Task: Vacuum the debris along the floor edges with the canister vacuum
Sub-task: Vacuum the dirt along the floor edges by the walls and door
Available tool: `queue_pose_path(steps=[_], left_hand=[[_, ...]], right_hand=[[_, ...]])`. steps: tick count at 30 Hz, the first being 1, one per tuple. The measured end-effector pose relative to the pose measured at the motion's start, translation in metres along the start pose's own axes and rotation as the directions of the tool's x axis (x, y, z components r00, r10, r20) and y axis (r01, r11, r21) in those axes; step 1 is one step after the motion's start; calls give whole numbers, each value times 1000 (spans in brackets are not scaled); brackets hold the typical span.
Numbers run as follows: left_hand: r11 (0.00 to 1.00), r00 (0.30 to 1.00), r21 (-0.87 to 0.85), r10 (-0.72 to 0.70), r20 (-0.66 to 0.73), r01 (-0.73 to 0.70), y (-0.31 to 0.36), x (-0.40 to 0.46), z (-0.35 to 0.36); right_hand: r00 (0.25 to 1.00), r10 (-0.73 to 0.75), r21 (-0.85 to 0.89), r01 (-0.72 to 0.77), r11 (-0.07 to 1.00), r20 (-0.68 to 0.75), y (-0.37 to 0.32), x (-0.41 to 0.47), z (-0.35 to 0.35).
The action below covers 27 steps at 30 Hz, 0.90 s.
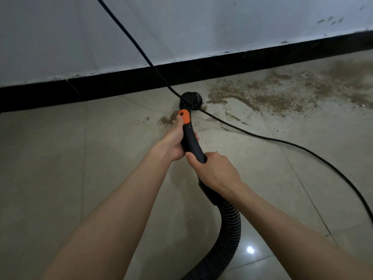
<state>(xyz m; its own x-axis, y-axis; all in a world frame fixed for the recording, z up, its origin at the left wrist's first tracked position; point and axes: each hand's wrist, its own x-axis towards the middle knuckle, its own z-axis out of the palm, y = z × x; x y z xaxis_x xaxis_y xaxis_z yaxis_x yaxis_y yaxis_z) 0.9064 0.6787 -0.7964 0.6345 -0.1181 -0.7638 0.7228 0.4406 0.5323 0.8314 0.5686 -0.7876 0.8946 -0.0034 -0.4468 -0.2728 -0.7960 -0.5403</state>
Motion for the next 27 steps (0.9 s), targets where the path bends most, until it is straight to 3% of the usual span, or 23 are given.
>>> queue_pose_path(steps=[8,16,27], left_hand=[[996,999,79,48,-6,-47,-2,10,20],[979,980,97,185,-79,-177,18,27,-1],[953,975,246,205,-84,-179,48,47,27]], right_hand=[[999,41,71,-40,997,-9,6,6,-8],[999,-26,77,24,997,24,-19,32,1],[1000,-11,183,11,983,0,-17,76,-8]])
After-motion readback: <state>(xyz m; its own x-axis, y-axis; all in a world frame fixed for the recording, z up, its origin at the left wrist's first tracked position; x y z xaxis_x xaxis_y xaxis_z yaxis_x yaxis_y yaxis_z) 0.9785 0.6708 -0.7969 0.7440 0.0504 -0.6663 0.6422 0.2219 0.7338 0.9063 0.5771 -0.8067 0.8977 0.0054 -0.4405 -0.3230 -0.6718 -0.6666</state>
